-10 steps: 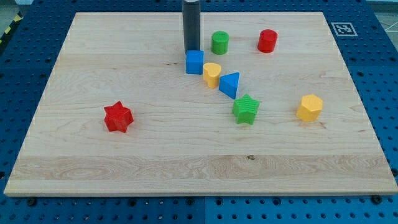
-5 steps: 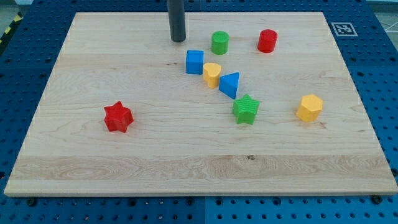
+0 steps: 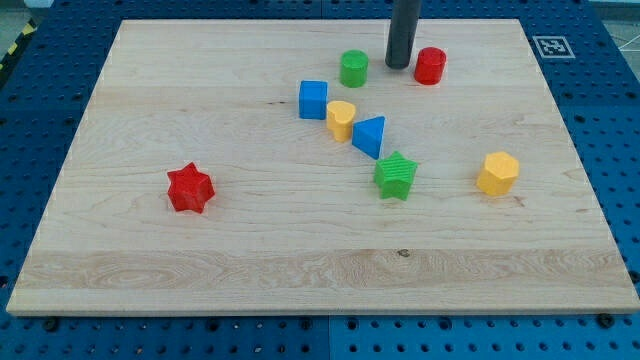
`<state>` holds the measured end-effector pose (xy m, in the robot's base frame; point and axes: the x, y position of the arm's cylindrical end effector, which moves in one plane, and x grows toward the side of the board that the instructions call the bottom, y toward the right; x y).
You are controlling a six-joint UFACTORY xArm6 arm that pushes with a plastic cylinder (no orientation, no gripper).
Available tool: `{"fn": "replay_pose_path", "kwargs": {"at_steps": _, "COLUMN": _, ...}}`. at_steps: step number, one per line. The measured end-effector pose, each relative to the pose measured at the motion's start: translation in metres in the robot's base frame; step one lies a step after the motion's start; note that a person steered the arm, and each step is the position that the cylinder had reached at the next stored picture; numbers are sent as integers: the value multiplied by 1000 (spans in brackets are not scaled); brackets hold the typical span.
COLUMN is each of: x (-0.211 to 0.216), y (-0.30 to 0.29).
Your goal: Push green circle a bit left
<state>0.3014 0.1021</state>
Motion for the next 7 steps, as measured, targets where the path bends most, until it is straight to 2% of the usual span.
{"fn": "replay_pose_path", "kwargs": {"at_steps": 1, "x": 12, "y": -11}}
{"fn": "replay_pose_path", "kwargs": {"at_steps": 4, "x": 10, "y": -82}}
{"fn": "replay_pose_path", "kwargs": {"at_steps": 5, "x": 9, "y": -81}}
{"fn": "replay_pose_path", "kwargs": {"at_steps": 6, "x": -5, "y": -55}}
{"fn": "replay_pose_path", "kwargs": {"at_steps": 7, "x": -21, "y": -66}}
